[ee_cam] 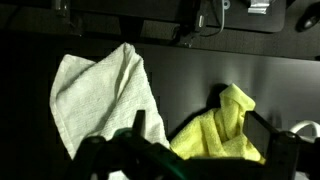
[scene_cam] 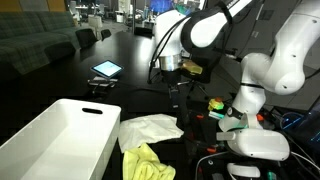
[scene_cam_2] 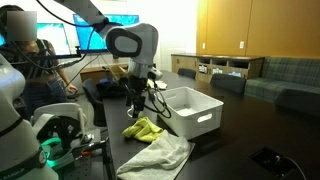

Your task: Pick up the marker pen and small tape from the table and put them in the white cup. Pick up the towels from the table and put them in the container.

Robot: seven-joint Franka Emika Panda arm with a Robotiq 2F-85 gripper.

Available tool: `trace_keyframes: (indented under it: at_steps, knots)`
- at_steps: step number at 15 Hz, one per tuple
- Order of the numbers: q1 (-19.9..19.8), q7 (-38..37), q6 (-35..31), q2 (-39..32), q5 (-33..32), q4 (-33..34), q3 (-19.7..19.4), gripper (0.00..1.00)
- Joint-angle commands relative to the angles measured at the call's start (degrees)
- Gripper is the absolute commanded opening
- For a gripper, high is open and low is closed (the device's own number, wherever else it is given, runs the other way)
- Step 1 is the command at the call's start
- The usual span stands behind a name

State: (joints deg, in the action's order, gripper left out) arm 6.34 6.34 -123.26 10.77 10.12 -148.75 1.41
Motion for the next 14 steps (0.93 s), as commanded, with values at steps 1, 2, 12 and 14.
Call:
trace_keyframes:
  at_steps: [1, 2, 12, 14]
  knots:
    - [-0.9, 3.8, -7.2, -10.7, 1.2, 1.2, -0.1, 1.0]
    - [-1.3, 5.2, -9.1, -13.3, 1.7, 1.1, -0.1, 1.0]
    - [-5.4, 7.5, -21.3, -31.3, 6.8, 1.9, 3.1, 1.0]
    - [-6.2, 6.6, -25.7, -34.7, 6.8, 2.4, 3.8, 1.0]
